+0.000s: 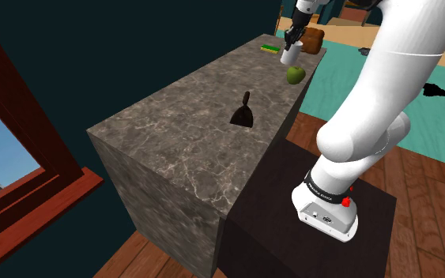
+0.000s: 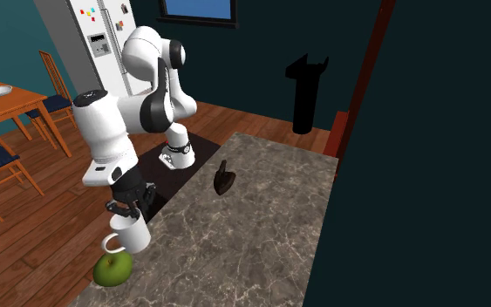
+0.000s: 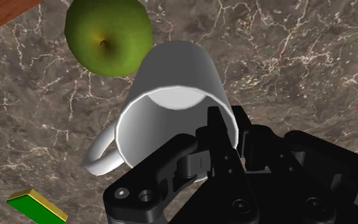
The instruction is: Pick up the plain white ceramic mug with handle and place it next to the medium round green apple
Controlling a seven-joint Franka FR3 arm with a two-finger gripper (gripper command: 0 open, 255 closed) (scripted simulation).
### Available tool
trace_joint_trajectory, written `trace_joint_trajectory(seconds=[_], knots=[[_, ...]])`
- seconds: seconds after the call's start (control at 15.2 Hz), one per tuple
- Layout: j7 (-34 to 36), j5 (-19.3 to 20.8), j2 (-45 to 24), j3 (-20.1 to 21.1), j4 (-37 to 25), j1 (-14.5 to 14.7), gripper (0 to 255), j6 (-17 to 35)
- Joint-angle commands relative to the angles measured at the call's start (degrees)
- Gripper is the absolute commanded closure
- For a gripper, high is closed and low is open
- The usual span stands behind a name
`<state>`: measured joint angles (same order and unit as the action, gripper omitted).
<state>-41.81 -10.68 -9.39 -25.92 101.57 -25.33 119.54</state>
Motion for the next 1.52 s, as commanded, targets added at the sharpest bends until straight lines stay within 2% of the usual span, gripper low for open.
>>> trace_joint_trajectory(seconds=[0.0, 1.32, 1.45], knots=[[-0.2, -0.3, -0.4, 0.1, 1.1, 0.0, 255, 1.5], [-4.4, -5.2, -6.2, 1.6, 9.5, -0.9, 255, 14.9], [-4.5, -5.3, -6.3, 1.7, 9.6, -1.0, 255, 15.0]])
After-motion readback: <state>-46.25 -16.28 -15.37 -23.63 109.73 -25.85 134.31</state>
